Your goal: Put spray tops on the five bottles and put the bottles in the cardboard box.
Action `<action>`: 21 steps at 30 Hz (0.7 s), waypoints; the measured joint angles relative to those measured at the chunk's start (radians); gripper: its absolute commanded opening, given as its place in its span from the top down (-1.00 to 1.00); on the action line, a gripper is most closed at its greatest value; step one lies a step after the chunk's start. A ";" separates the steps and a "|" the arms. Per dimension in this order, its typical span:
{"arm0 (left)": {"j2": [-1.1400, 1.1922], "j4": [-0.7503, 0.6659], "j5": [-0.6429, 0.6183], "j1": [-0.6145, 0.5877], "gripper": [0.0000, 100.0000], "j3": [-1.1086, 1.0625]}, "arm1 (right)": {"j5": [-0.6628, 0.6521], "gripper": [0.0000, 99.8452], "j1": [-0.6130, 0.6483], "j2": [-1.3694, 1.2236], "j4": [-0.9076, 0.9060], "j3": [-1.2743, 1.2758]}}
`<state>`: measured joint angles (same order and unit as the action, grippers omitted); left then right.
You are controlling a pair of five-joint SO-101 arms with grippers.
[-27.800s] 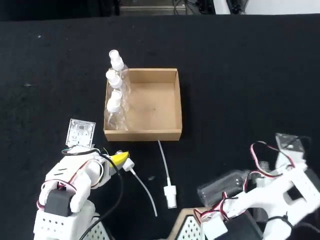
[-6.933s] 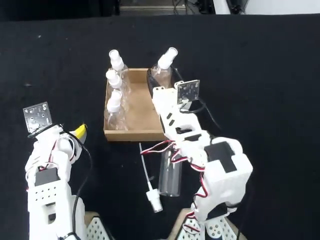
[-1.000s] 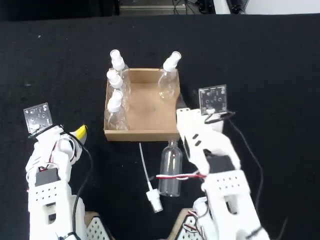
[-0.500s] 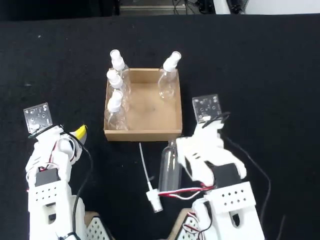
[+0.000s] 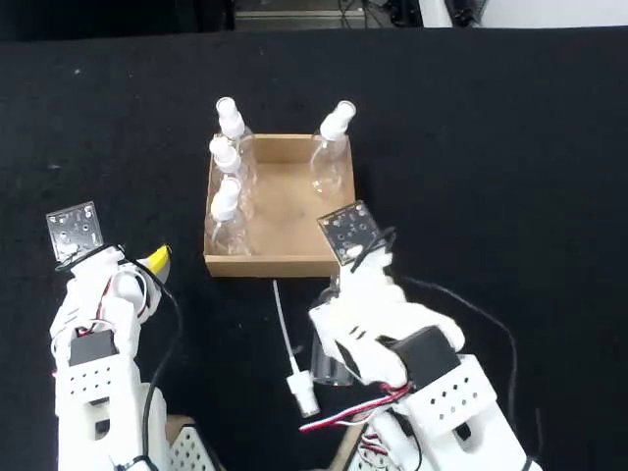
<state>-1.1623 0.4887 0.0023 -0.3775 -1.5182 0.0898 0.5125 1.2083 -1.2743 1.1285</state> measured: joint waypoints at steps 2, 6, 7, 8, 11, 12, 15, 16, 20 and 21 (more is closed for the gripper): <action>0.000 0.000 0.000 0.000 0.42 0.000 | 0.000 0.46 0.006 0.000 0.006 0.009; 0.000 0.000 0.000 0.000 0.42 0.000 | 0.000 0.46 0.012 0.000 0.058 0.081; 0.000 0.000 0.000 0.000 0.42 0.000 | 0.000 0.46 0.012 0.000 0.080 0.107; 0.000 0.000 0.000 0.000 0.42 0.000 | 0.000 0.44 0.012 0.000 0.098 0.130; 0.000 0.000 0.000 0.000 0.42 0.000 | 0.032 0.24 -0.012 0.000 0.120 0.147; 0.000 0.000 0.000 0.000 0.42 0.000 | 0.038 0.17 -0.031 0.000 0.120 0.147; 0.000 0.000 0.000 0.000 0.42 0.000 | 0.048 0.12 -0.054 0.000 0.118 0.147; 0.000 0.000 0.000 0.000 0.42 0.000 | 0.049 0.14 -0.057 0.000 0.118 0.147; 0.000 0.000 0.000 0.000 0.42 0.000 | 0.080 0.21 -0.066 0.000 0.112 0.130; 0.000 0.000 0.000 0.000 0.42 0.000 | 0.094 0.21 -0.068 0.000 0.104 0.112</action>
<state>-1.1623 0.4887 0.0023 -0.3775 -1.5182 0.1834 0.4450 1.2083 -1.1699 1.2405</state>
